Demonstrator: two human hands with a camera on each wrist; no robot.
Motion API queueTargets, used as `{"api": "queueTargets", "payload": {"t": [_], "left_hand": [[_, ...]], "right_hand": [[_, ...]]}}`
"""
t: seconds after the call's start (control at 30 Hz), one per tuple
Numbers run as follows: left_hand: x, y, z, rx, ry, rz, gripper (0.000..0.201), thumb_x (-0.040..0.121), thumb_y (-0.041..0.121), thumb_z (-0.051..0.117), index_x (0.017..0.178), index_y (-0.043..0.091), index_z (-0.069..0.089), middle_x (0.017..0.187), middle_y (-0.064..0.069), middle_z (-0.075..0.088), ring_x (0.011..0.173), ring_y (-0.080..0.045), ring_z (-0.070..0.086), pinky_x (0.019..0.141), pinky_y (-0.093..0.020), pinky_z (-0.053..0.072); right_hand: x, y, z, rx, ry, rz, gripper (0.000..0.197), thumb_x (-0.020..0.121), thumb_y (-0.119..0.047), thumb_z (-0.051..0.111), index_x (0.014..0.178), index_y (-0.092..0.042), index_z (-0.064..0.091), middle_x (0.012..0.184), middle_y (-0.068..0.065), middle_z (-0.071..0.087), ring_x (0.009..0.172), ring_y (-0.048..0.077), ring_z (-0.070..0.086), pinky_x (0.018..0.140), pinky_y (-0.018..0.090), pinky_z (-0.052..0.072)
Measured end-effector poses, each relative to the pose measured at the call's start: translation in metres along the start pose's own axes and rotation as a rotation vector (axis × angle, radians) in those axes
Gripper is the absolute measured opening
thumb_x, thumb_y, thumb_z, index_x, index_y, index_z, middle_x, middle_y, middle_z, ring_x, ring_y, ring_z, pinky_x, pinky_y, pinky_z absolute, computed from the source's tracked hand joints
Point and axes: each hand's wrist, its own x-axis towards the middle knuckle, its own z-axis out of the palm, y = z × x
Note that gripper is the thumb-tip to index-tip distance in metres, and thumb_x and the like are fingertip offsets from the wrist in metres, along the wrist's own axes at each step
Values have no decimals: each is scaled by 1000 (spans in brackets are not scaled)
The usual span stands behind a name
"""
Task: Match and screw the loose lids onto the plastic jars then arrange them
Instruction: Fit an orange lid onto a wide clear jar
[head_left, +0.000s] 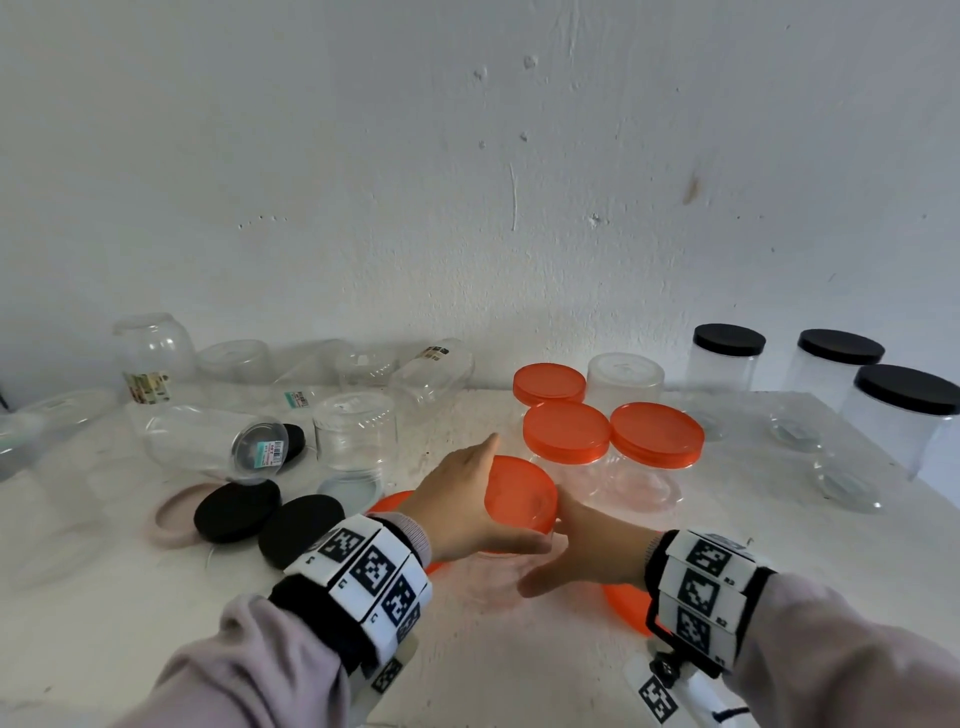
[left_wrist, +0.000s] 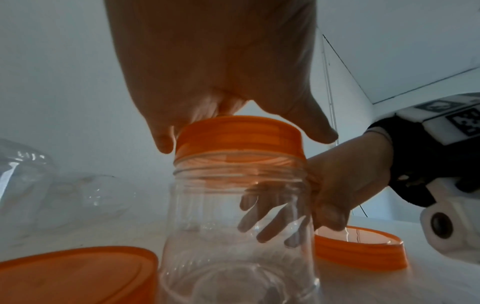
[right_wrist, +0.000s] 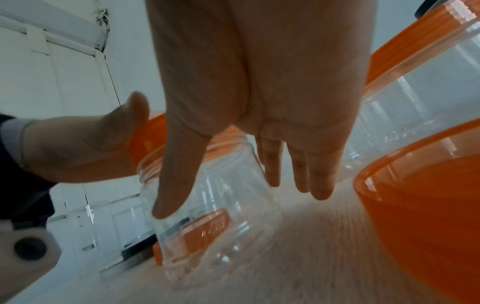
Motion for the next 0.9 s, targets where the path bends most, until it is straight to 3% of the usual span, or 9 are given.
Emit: {"api": "queueTargets", "payload": {"t": [0.1, 0.2, 0.27, 0.33, 0.43, 0.57, 0.63, 0.73, 0.9], "left_hand": [[-4, -12, -2, -159, 7, -12, 137, 55, 67, 76, 151, 26, -13, 160, 5, 2, 146, -14, 10, 118, -39, 17], [-9, -28, -4, -264, -31, -74, 146, 46, 65, 80, 150, 26, -15, 160, 4, 8, 144, -17, 20, 117, -38, 22], [-10, -38, 1, -270, -66, -112, 144, 49, 60, 83, 150, 26, -15, 157, 3, 18, 140, -17, 28, 114, -34, 25], [-11, -44, 7, -307, -80, -139, 138, 56, 48, 86, 151, 25, -12, 151, 3, 31, 135, -17, 36, 113, -34, 29], [-9, -48, 16, -430, -65, -114, 121, 59, 29, 90, 149, 23, 10, 133, 9, 49, 123, -13, 48, 108, -38, 39], [-8, -49, 19, -460, -81, -85, 103, 61, 27, 89, 142, 26, 25, 119, 17, 52, 109, -3, 52, 85, -14, 42], [-8, -50, 19, -450, -82, -77, 98, 63, 28, 88, 141, 25, 29, 122, 15, 53, 109, -3, 52, 79, -11, 39], [-8, -53, 19, -456, -68, -76, 95, 64, 25, 87, 141, 23, 31, 126, 10, 55, 114, -7, 53, 84, -14, 41], [-6, -56, 20, -474, -65, -77, 97, 62, 25, 89, 140, 24, 32, 128, 8, 55, 119, -12, 53, 105, -34, 41]], "right_hand": [[-5, -4, -12, -21, -29, 33, 109, 64, -34, 87, 145, -24, 15, 135, -10, 40, 124, 10, 37, 97, 25, 33], [-10, -15, -28, -35, -30, 2, 116, 63, -35, 87, 148, -25, 9, 150, -10, 28, 138, 14, 27, 110, 32, 27], [-10, -27, -35, -61, -18, -40, 115, 63, -38, 87, 148, -27, 10, 154, -10, 23, 139, 13, 25, 110, 31, 25], [-6, -40, -38, -143, -23, -72, 112, 63, -44, 85, 148, -29, 12, 154, -11, 22, 139, 13, 25, 110, 30, 26], [6, -59, -35, -312, -75, -75, 105, 67, -53, 79, 147, -33, 15, 152, -8, 23, 135, 16, 31, 104, 30, 32], [19, -75, -30, -484, -137, -38, 106, 64, -63, 75, 148, -36, 15, 149, -5, 28, 132, 20, 36, 103, 35, 37], [23, -79, -29, -546, -156, -16, 106, 63, -64, 75, 147, -38, 16, 148, -5, 30, 131, 21, 37, 103, 39, 38], [26, -85, -30, -595, -175, 6, 105, 62, -63, 76, 146, -41, 18, 146, -4, 30, 131, 23, 37, 100, 39, 40], [26, -90, -31, -681, -196, 28, 103, 61, -61, 77, 144, -45, 19, 143, -5, 28, 130, 25, 36, 94, 40, 39]]}}
